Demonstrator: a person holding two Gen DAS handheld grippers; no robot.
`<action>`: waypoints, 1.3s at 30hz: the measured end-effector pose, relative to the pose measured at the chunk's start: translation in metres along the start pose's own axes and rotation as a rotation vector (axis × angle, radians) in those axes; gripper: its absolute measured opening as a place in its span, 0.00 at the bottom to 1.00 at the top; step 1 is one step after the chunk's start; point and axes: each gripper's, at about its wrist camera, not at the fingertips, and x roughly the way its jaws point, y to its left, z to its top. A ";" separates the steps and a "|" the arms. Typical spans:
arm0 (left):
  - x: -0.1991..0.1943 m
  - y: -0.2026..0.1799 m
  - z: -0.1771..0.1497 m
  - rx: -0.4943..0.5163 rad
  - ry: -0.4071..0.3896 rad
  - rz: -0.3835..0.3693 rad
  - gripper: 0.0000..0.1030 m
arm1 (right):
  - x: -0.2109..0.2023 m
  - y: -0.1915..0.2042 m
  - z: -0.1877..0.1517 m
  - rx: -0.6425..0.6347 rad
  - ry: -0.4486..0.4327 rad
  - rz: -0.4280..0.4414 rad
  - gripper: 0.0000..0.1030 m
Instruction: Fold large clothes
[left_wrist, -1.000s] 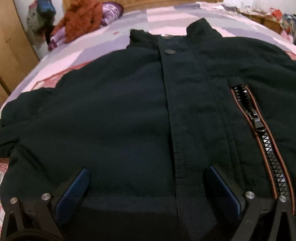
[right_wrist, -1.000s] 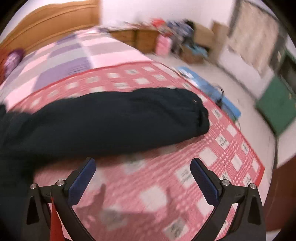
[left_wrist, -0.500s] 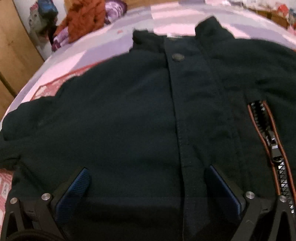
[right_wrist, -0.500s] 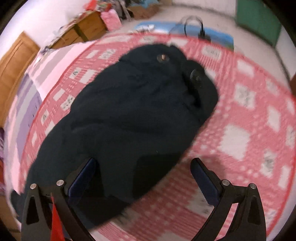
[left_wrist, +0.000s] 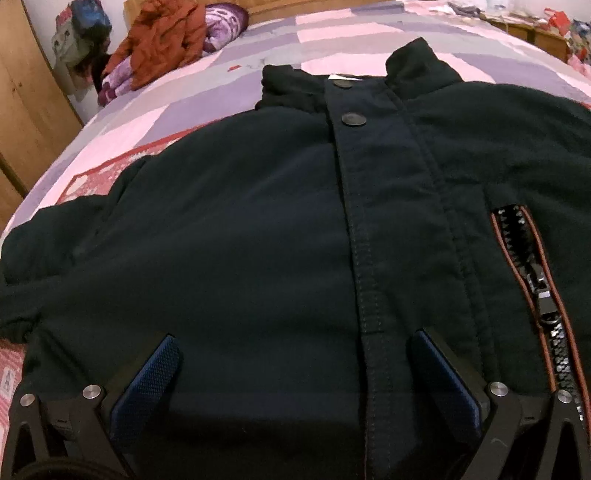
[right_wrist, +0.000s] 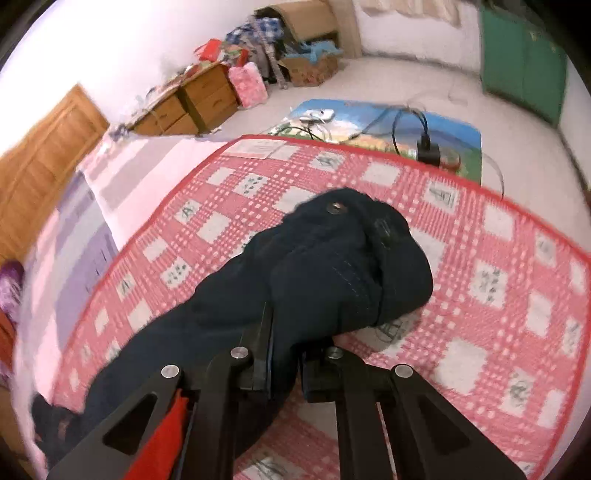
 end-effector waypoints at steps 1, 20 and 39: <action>-0.001 0.001 0.002 0.000 0.004 -0.008 1.00 | -0.007 0.003 -0.001 -0.025 -0.019 -0.012 0.10; -0.062 0.079 -0.015 0.024 -0.003 -0.047 1.00 | -0.174 0.324 -0.231 -0.993 -0.431 0.210 0.10; -0.065 0.175 -0.067 -0.089 0.054 -0.031 1.00 | -0.187 0.471 -0.477 -1.358 -0.247 0.413 0.10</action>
